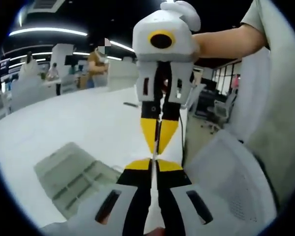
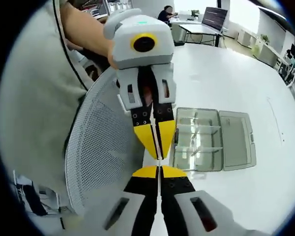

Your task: Insert the divider into the dual guide fixture by aligning both edges with the guide slots and pushing it downward to the bottom, including one-sided entry, uneven engagement, binding, and posture correction.

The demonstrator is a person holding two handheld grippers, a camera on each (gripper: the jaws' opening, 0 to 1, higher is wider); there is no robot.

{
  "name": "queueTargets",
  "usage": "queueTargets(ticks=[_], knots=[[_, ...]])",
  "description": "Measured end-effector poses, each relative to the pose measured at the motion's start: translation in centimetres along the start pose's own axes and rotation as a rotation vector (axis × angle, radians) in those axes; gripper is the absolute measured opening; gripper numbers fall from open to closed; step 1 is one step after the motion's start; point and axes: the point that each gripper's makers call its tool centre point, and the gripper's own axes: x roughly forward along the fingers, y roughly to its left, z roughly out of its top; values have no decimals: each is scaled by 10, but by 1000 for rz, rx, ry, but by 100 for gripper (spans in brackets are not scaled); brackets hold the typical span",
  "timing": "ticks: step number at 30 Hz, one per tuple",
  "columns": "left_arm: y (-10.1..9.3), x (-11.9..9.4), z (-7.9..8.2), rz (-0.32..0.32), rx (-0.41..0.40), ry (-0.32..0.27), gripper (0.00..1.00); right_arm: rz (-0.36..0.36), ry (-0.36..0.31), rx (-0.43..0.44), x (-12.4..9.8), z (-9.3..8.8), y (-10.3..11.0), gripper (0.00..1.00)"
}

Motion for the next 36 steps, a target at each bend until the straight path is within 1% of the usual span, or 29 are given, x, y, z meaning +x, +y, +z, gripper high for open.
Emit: queueTargets(ticks=[9,12,14,15,18,19,24,25,29,34,36], knots=[[-1,-1,0,-5,-22,-3,1,19,-15,73,-1,1,2,0],[-1,-1,-1,-6,-30,1,1,28,-41,167,-1,3,3,0],[-2,-1,-2,-11,-32,7,1,30,-40,152,-1,3,3,0],[-1,-1,-3,-10,-31,10,2,31,-40,171,0,2,3,0],[-2,0,-3,-10,-30,16,2,33,-40,170,0,2,3,0],[-1,1,-4,-8,-33,18,2,33,-40,192,1,1,3,0],[-3,2,-6,-13,-39,30,2,42,-48,221,2,1,4,0],[-3,2,-6,-12,-46,32,3,46,-52,247,2,0,5,0],[-2,2,-7,-8,-52,36,3,47,-61,271,3,1,4,0],[-1,2,-10,-8,-50,48,3,43,-62,264,4,3,4,0],[-2,2,-10,-8,-52,51,3,47,-66,275,4,4,4,0]])
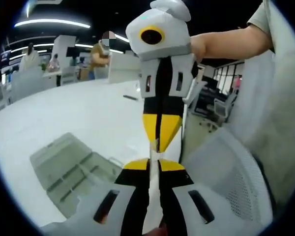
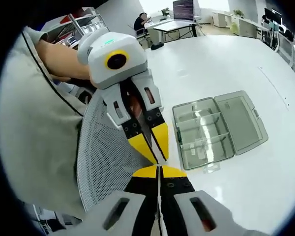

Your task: Insert the divider into the dual guide fixture by aligning both edges with the guide slots and pushing it downward to the bottom, including one-sided entry, uneven engagement, binding, and posture correction.

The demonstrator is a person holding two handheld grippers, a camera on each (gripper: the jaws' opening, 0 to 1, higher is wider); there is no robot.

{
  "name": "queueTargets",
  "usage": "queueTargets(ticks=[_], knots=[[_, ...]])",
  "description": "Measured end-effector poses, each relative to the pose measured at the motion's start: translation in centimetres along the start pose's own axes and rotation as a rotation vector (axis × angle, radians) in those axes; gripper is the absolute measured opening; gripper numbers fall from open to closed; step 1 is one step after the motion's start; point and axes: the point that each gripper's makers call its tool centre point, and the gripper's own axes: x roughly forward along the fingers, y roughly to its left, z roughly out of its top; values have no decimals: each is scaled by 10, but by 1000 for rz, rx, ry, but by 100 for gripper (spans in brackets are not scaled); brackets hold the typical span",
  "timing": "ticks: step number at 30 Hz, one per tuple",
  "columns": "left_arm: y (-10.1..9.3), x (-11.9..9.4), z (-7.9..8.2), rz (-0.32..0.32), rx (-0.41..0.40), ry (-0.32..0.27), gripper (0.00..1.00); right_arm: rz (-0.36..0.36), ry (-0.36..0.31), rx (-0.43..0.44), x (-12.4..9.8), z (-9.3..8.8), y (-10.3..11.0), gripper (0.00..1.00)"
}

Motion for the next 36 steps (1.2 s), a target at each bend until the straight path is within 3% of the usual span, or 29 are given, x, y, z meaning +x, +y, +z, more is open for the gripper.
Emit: queueTargets(ticks=[6,22,36], knots=[[4,-2,-1,24,-4,3,5,-9,1,-6,0,3,-2,0],[22,-16,-2,120,31,15,15,-148,86,-70,-4,5,-31,0],[32,-30,-8,198,4,29,34,-218,167,-103,2,10,-52,0]])
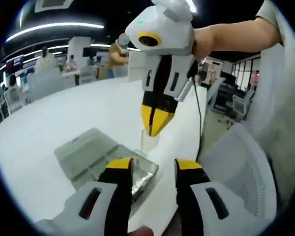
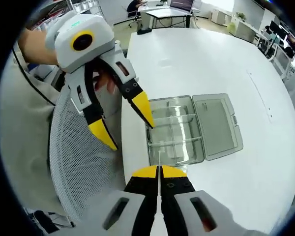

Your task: Insert the divider into the dual guide fixture by aligning both edges with the guide slots and pushing it downward to the bottom, including one-sided entry, uneven engagement, binding, and posture correction.

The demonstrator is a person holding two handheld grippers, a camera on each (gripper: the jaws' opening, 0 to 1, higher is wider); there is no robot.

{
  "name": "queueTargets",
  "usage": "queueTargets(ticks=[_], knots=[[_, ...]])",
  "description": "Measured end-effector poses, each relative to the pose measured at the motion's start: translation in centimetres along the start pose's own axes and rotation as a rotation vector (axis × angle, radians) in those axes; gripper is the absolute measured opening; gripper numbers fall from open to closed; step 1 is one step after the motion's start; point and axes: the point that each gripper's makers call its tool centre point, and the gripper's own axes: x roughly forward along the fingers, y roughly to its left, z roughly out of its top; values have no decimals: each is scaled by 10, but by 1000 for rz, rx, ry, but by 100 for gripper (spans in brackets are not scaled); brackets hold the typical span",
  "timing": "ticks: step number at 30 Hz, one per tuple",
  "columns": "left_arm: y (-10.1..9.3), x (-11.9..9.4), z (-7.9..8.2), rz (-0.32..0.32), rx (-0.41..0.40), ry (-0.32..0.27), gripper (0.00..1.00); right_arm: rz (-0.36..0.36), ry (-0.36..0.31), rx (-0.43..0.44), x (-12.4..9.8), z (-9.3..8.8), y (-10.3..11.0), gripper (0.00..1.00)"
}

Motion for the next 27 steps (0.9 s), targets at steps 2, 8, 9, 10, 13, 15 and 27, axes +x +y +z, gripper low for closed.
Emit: queueTargets(ticks=[2,8,9,10,13,15,27], knots=[[3,-2,-4,24,-7,16,40,-10,14,-8,2,-1,-3,0],[10,-7,-9,70,-21,27,47,-26,38,-21,9,2,-10,0],[11,-7,-9,72,-23,27,48,-29,39,-21,9,2,-11,0],[11,-8,-8,76,-24,24,50,-32,42,-21,10,3,-11,0],[13,-9,-7,87,-33,20,55,-36,49,-28,13,4,-12,0],[14,-9,-7,95,-33,21,58,-39,55,-33,15,5,-13,0],[17,-11,-7,136,-51,18,72,-47,86,-63,22,7,-17,0]])
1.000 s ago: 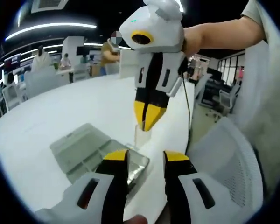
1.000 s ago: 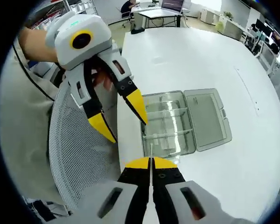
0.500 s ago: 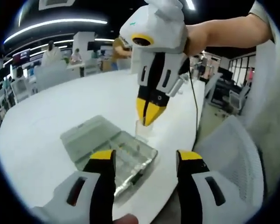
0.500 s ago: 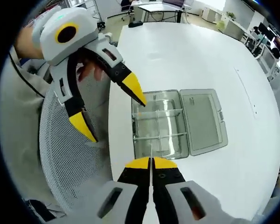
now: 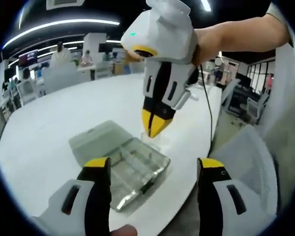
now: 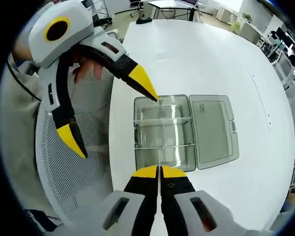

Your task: Insert the divider into the dual guide fixture by aligning both edges with the guide slots and pushing it downward to the bottom, including one-sided entry, uneven engagement, binding, and posture correction.

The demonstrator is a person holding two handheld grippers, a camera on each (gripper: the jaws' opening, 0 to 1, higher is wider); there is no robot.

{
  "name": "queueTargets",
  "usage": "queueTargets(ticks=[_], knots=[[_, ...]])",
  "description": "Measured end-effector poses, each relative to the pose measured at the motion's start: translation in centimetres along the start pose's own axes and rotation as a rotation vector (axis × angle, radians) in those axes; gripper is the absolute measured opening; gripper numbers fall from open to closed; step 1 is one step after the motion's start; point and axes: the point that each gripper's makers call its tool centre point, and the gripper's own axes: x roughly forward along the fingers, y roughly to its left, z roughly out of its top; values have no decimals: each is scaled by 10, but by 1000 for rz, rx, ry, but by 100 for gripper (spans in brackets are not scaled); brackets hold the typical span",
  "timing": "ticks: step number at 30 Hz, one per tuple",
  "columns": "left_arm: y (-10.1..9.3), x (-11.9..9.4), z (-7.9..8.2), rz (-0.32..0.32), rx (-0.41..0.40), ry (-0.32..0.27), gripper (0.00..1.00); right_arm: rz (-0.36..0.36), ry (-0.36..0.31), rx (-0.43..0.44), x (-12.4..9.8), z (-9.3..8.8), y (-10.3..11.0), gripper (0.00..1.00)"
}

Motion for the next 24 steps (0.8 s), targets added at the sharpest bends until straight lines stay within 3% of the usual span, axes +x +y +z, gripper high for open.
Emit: queueTargets(ticks=[24], knots=[[7,-4,-3,42,-79,8,81,1,32,-55,12,0,-4,0]])
